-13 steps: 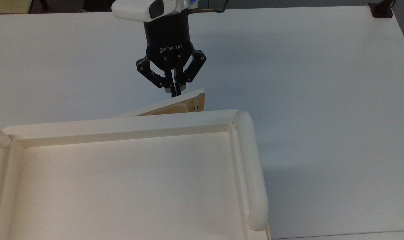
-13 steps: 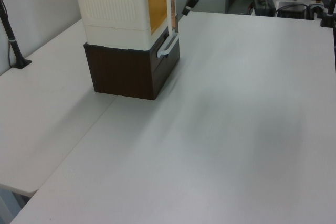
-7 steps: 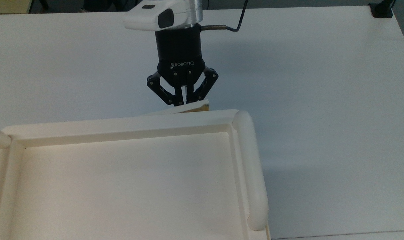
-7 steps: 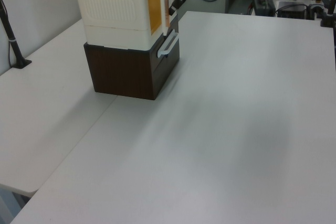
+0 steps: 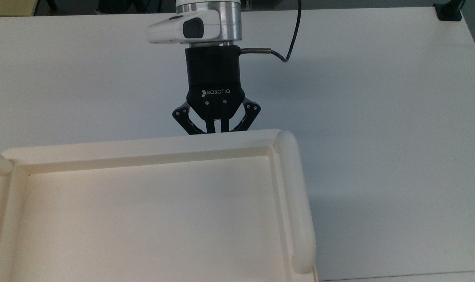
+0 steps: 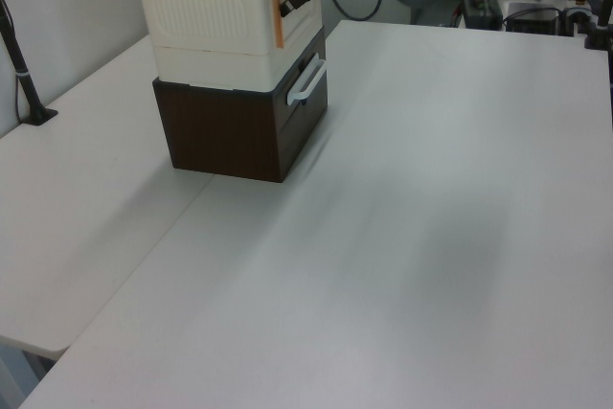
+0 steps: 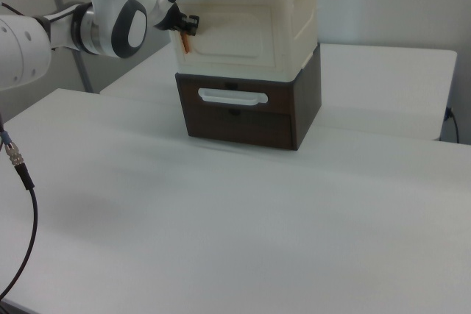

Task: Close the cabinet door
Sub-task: 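Press the door flush against the cabinet front with the gripper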

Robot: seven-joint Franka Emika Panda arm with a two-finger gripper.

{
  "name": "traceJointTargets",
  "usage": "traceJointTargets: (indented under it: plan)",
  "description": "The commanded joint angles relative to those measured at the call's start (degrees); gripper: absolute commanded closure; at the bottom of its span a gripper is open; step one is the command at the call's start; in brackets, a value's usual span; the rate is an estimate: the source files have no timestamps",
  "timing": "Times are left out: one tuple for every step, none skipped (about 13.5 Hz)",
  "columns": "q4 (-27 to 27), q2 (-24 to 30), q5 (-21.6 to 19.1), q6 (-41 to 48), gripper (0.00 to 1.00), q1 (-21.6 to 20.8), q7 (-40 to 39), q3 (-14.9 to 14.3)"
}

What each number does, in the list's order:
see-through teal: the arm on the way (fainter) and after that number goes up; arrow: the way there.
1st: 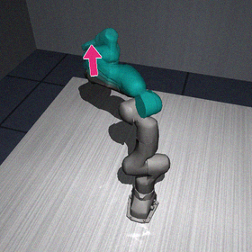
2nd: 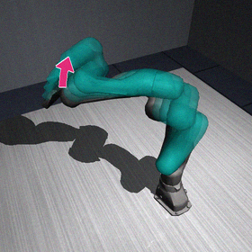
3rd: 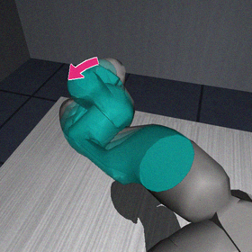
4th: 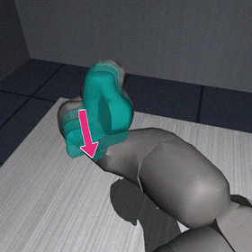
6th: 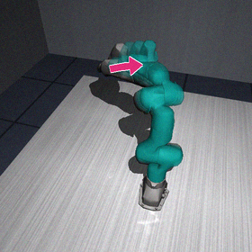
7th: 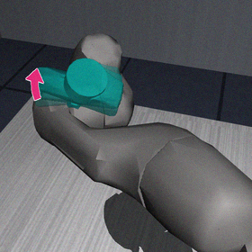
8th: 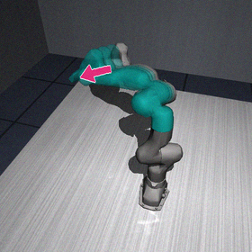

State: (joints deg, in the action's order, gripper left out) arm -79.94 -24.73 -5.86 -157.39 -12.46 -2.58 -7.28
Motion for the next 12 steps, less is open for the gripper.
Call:
traceJointTargets:
  plan:
    - [2.77, -1.99, -0.38, -2.39, 0.92, -0.46, 1.79, -0.81]
    - [2.77, -1.99, -0.38, -2.39, 0.92, -0.55, 1.88, -0.81]
    - [2.51, -1.64, -0.29, -2.13, 0.91, -0.46, 1.88, -0.81]
    - [2.16, -0.24, -0.12, -1.87, 0.91, -0.37, 1.7, -0.64]
    - [-0.19, 2.38, -0.03, -0.47, 0.91, -0.11, 1.44, -0.55]
    - [-3.35, 5.1, 0.5, 2.58, 0.91, -0.02, 1.35, -0.28]
    - [-4.86, 7.65, 0.41, 6.18, 0.91, 0.15, 1.44, 0.07]
    - [-5.66, 10.2, 0.41, 14.14, 0.91, 0.59, 1.79, 1.03]
    - [-5.67, 11.88, 0.41, 20.57, 0.91, 1.38, 1.79, 1.65]
    - [-5.67, 14.51, 0.33, 30.9, 0.91, 2.86, 1.88, 2.96]
    - [-5.75, 16.28, -0.02, 37.96, 0.9, 4.27, 2.23, 3.67]
    - [-5.75, 17.95, -0.11, 44.13, 0.87, 5.5, 3.1, 4.28]
